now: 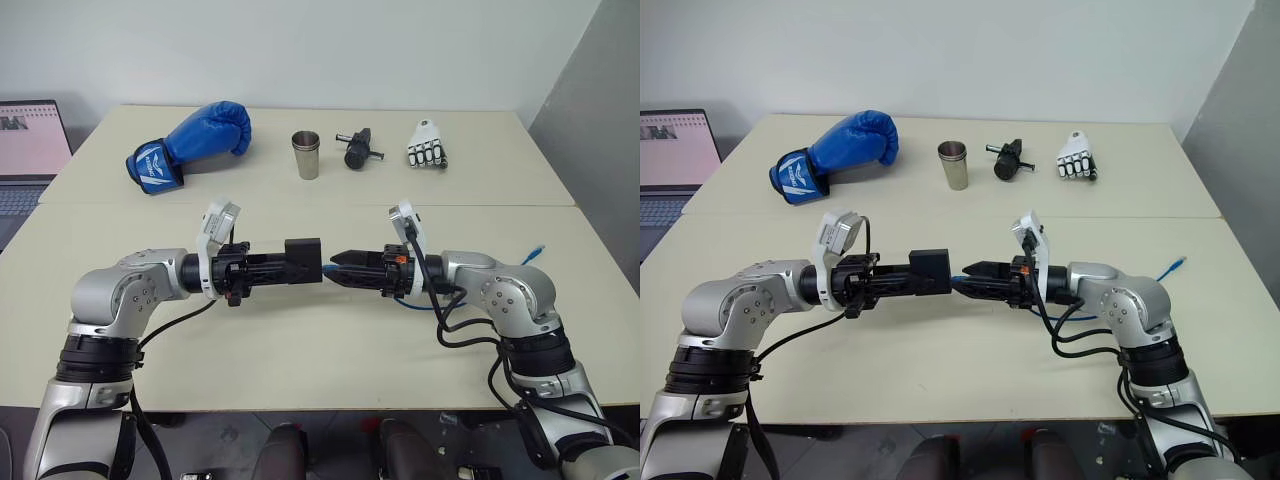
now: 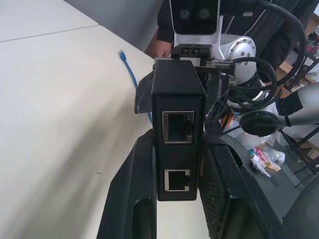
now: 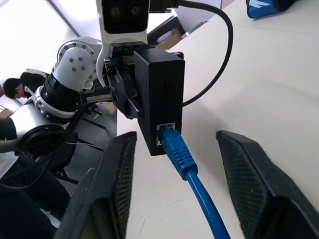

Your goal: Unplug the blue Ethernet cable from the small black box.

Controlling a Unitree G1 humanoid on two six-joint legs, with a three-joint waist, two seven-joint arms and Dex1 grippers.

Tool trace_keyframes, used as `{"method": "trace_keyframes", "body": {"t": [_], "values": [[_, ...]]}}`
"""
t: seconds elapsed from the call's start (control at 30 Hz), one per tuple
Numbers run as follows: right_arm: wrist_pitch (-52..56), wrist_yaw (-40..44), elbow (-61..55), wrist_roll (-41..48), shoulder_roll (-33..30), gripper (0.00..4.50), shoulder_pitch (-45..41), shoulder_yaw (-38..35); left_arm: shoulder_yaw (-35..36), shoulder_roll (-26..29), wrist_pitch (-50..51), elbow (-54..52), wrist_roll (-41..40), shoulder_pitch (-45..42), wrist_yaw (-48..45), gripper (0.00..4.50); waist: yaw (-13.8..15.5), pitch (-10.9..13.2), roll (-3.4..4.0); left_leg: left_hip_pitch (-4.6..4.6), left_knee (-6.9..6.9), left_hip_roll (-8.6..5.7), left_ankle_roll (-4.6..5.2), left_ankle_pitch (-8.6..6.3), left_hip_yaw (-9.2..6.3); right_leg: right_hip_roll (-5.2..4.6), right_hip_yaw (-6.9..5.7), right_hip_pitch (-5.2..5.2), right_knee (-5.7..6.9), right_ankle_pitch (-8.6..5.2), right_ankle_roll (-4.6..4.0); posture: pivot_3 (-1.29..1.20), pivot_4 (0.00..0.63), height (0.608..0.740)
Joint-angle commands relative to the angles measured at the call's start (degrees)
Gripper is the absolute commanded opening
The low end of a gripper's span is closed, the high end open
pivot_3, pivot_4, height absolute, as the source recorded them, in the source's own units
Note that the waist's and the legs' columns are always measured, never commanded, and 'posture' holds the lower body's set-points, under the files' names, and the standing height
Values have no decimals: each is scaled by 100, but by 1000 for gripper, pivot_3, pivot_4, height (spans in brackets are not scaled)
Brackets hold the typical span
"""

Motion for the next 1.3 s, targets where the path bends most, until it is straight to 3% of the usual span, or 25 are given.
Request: {"method": "trace_keyframes", "body": {"t": [0.03,0.1,0.17,0.37,0.53,1.2,1.3], "values": [[-54,85,-156,-30,-50,2289,-35,39,17,-19,-51,-85,-7,-149,1,771,0,0,0,0,0,0,0,0,0,0,0,0,0,0,0,0,150,740],[-78,81,-157,-77,-53,2289,-37,77,1,-26,-59,-85,3,-157,-6,771,0,0,0,0,0,0,0,0,0,0,0,-1,0,0,0,0,150,740],[-92,71,-175,-106,-38,1951,-35,102,-16,-25,-69,-101,18,-148,-16,771,0,0,0,0,0,0,0,0,1,0,0,-1,0,0,0,0,150,740],[-27,40,-173,-19,34,1945,-46,33,-43,-19,-80,-126,58,-125,-52,771,0,0,0,-2,0,0,0,0,1,0,0,-2,0,0,0,0,150,740],[61,26,-184,110,82,792,-54,-60,-49,-4,-85,-137,82,-107,-73,771,0,0,0,-3,0,0,0,0,1,0,-1,-2,0,0,0,0,150,740],[425,167,-97,468,9,772,-57,-238,62,65,100,-114,-67,-138,-176,771,0,0,0,-5,0,0,0,0,1,1,-2,-3,-1,0,0,0,150,740],[453,150,-105,456,-15,1323,-64,-239,67,60,102,-107,-85,-148,-156,771,0,0,0,-6,0,0,0,0,2,1,-3,-3,-1,0,0,0,150,740]]}}
